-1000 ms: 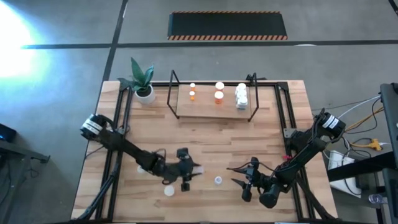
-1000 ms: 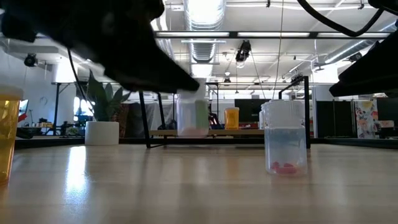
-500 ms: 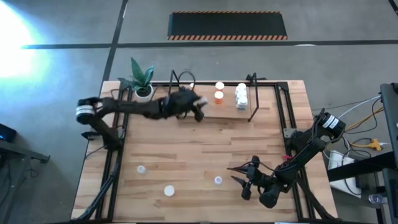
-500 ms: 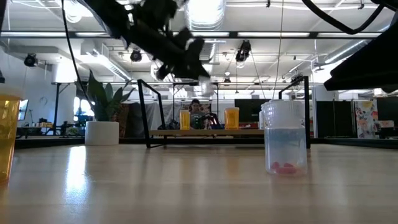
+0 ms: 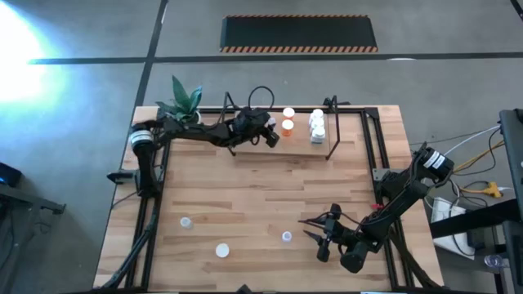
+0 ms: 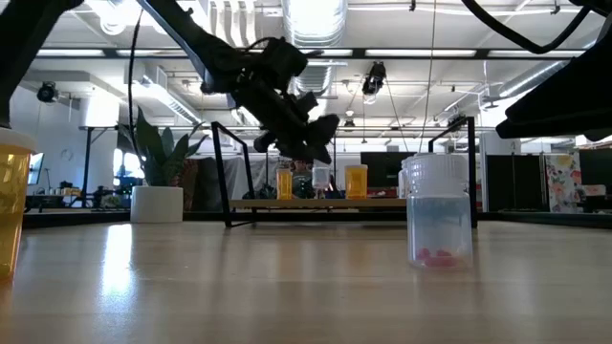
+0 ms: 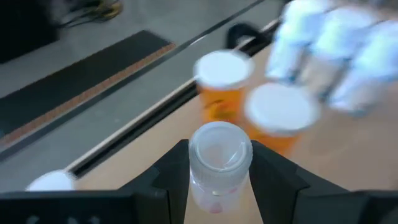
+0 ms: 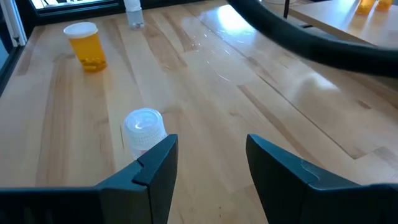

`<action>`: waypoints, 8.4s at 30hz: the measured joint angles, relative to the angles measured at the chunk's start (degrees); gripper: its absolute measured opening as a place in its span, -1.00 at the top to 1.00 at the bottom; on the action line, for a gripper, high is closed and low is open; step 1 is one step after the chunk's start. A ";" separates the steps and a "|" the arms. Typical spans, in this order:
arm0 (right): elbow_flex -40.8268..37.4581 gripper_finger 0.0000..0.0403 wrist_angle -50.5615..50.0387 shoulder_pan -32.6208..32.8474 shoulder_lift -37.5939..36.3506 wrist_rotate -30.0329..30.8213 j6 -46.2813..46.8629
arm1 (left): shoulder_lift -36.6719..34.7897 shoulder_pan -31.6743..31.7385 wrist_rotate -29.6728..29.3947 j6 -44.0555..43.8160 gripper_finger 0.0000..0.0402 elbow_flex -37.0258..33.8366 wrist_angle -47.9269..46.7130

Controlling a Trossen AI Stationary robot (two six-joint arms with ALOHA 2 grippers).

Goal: Pick and place medicine bottles onto shelf by color
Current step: Put the middle transparent medicine bottle on the shelf, then put the bottom transparent medicine bottle on the shelf aligned with the other transparent medicine bottle, then put the large orange medicine bottle on the shelf aligned with the other large orange medicine bottles

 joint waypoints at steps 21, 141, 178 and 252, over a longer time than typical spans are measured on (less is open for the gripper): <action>-0.02 0.10 0.12 0.02 0.00 -0.17 0.04 | 5.90 3.67 -3.56 0.33 0.38 4.12 -1.04; -0.07 0.10 -7.57 8.52 -0.02 0.09 12.61 | 11.90 -43.13 10.08 3.34 0.02 -3.95 21.15; -0.04 0.10 -7.55 8.52 -0.07 0.07 12.61 | 3.28 -42.30 0.37 4.65 0.42 -3.62 7.49; -0.06 0.10 -7.60 8.39 -0.04 3.04 10.62 | 0.28 -1.86 -4.67 2.09 -0.01 -6.62 8.88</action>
